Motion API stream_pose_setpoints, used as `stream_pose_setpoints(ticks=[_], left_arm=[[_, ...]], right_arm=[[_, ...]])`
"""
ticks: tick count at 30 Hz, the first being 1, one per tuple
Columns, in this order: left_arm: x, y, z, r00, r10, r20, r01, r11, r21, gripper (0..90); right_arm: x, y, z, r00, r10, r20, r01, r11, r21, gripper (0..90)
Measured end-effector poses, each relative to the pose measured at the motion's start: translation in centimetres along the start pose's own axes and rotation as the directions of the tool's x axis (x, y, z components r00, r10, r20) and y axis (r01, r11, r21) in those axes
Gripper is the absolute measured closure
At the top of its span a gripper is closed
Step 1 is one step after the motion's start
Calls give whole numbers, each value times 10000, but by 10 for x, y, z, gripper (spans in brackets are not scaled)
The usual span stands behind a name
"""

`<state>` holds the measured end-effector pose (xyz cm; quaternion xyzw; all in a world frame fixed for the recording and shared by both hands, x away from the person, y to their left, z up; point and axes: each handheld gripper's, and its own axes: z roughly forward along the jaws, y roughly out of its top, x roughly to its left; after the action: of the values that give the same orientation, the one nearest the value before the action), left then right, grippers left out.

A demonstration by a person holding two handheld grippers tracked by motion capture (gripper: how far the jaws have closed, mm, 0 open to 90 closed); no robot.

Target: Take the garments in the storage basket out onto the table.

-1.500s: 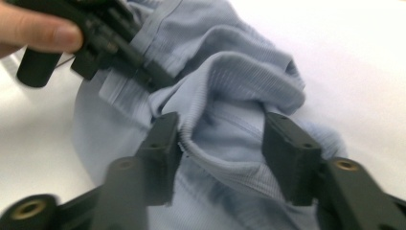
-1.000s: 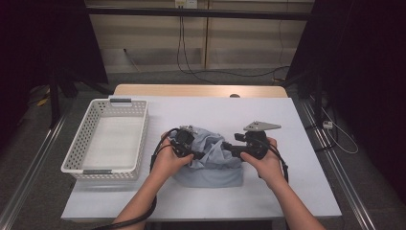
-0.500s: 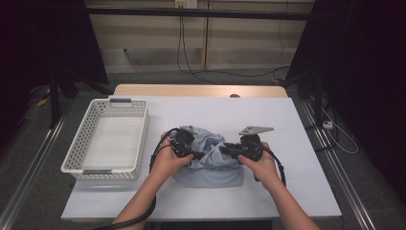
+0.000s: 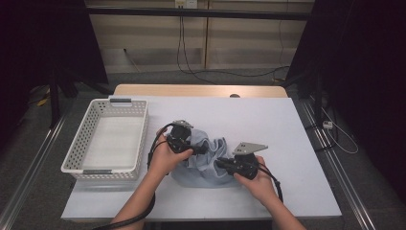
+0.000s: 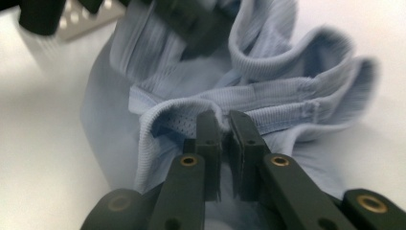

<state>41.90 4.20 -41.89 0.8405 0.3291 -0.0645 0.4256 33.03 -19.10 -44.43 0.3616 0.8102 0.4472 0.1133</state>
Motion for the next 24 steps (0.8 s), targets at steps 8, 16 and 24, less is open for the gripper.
stream_pose_setpoints(ticks=[8,16,24], left_arm=[[3,-1,-2,9997,-179,-174,176,9997,-179,620],[5,-2,-2,9993,-207,-320,206,9998,-53,704],[11,-5,-5,9950,-554,-837,586,9976,373,867]], right_arm=[[10,-10,10,9994,-319,-138,324,9988,376,844],[8,-13,-5,9996,-171,-231,179,9992,353,842],[3,-22,-28,9998,-169,-68,171,9992,349,844]])
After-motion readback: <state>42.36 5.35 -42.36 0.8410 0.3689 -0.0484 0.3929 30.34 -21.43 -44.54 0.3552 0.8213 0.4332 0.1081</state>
